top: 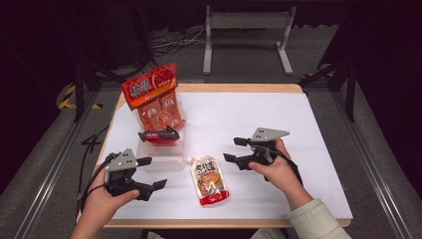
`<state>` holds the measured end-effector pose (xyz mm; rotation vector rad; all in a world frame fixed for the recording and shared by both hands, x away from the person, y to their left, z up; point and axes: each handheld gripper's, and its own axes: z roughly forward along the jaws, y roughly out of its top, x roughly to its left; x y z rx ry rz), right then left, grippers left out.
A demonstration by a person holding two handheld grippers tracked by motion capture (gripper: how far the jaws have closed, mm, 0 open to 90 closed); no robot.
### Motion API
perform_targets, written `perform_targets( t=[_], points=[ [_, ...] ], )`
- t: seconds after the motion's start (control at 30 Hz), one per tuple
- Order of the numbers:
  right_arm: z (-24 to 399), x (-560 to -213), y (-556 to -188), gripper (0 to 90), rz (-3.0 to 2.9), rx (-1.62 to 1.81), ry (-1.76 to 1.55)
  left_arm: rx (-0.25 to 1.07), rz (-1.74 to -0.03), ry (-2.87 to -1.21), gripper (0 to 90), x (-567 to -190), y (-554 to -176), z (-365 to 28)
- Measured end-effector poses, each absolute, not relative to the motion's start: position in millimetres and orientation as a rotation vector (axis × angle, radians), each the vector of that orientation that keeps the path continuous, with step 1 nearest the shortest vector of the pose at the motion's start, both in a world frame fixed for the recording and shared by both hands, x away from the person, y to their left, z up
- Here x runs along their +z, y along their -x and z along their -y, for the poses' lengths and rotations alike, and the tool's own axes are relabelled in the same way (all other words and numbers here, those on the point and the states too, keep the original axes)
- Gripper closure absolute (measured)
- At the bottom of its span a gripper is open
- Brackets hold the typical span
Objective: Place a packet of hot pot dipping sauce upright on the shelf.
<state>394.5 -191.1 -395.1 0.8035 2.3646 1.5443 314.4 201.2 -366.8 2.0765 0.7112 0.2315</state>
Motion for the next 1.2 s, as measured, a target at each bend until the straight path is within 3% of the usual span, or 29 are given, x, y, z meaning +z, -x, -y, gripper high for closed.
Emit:
perform_targets(
  t=[0.5, 0.97, 1.2],
  points=[
    [156, -421, -413, 28.0, -2.526, 1.373, -0.839, 0.207, -0.712, -2.106, 12.5, -373, -319, -195],
    [139, -437, -422, 48.1, -2.634, 1.242, -0.934, 0.203, -0.694, -2.143, 13.1, -376, -321, -191],
    [129, -441, -422, 53.0, -2.67, 1.194, -0.913, 0.196, -0.683, -2.149, 13.1, -376, -321, -189]
  ],
)
